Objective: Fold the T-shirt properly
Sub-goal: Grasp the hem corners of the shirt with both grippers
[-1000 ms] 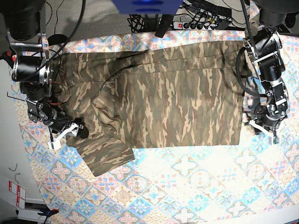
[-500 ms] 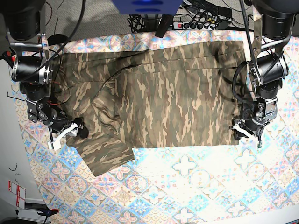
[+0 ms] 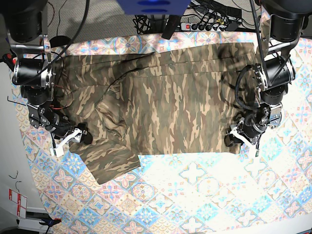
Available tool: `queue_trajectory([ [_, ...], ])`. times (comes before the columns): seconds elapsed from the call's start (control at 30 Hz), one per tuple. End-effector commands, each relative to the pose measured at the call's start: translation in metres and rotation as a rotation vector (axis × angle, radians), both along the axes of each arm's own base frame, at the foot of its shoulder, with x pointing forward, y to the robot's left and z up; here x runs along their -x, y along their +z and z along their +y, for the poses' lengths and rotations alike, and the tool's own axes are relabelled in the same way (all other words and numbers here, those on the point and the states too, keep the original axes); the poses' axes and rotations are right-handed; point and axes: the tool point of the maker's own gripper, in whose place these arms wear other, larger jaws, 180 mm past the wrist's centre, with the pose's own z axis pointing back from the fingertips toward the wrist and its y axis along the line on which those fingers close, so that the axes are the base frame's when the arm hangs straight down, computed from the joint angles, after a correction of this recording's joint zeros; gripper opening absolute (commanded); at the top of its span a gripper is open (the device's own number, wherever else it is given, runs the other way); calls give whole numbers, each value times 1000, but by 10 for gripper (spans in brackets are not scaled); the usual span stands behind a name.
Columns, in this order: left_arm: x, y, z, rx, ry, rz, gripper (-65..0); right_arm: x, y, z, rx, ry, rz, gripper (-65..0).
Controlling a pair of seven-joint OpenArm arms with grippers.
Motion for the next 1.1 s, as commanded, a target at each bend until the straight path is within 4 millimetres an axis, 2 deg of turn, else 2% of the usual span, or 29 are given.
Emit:
queue_trajectory([
  [0.0,7,-6,-7,-14,-52,52,-453,8,-6,-1,28,38,54,-247],
  [0.1,7,-6,-6,-15,-51,52,-598,8,-6,-1,28,38,54,-279],
  [0.17,7,-6,-5,-17,-50,52,-650,8,-6,-1,28,38,54,-311],
  [0.37,7,-5,-4,-18,-49,52,-650,9,-6,-1,28,39,55,-378],
  [0.43,7,-6,-4,-19,-51,54,-650,9,-6,-1,28,39,55,-440],
  [0.57,10,-5,8,-29,-36,70,-650,11,-8,1,23,44,72,-642],
  [0.77,17,-6,26,-32,-10,109,-650,15,-10,1,25,55,99,-635],
  [0.83,19,-2,44,-42,20,112,-650,15,-10,1,24,54,97,-639],
  [0.9,19,0,50,-37,37,112,-650,14,-10,1,24,53,94,-639],
  [1.07,14,13,69,-71,41,107,-650,2,-1,-1,15,17,21,-639],
])
